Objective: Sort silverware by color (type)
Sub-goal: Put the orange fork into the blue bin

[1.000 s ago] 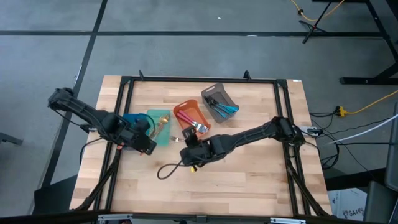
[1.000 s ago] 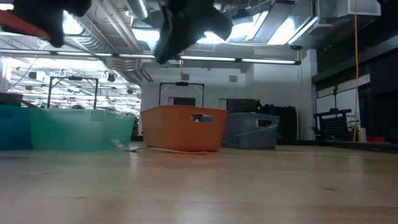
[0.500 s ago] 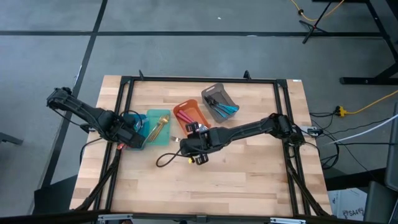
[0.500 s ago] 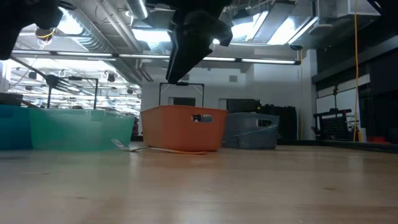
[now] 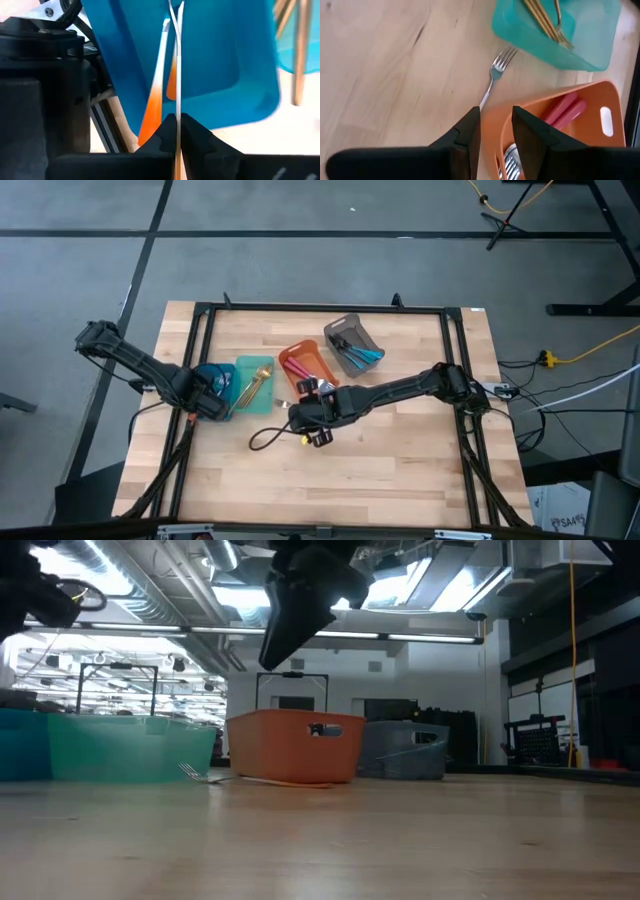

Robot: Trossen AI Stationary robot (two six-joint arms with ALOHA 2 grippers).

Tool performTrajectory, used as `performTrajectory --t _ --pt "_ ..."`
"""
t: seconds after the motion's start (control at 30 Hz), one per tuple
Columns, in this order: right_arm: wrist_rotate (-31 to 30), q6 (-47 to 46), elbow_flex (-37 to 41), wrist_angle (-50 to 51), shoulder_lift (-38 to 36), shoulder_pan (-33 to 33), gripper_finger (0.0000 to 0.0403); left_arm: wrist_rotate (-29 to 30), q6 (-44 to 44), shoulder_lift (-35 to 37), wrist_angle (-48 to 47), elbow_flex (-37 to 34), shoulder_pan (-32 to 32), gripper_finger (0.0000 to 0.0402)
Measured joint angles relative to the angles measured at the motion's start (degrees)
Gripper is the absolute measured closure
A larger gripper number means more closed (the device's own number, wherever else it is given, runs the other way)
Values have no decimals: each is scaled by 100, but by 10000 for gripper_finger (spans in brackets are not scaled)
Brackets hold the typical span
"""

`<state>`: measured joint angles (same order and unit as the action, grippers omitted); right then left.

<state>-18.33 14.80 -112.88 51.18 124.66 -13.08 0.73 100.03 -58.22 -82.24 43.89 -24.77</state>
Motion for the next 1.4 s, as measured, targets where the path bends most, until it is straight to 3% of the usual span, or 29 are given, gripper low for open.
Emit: performTrajectory --t 0.4,0.63,0.77,1.4 --pt "19 0 0 -251 2 0 299 132 66 0 66 -198 0 398" --pt "370 1 2 -392 5 -2 299 228 138 -41 124 -197 0 398" --pt "404 0 4 -403 7 0 299 579 -111 -126 589 -192 2 398" --pt "403 1 4 -396 7 0 299 536 -169 -824 207 -194 9 385"
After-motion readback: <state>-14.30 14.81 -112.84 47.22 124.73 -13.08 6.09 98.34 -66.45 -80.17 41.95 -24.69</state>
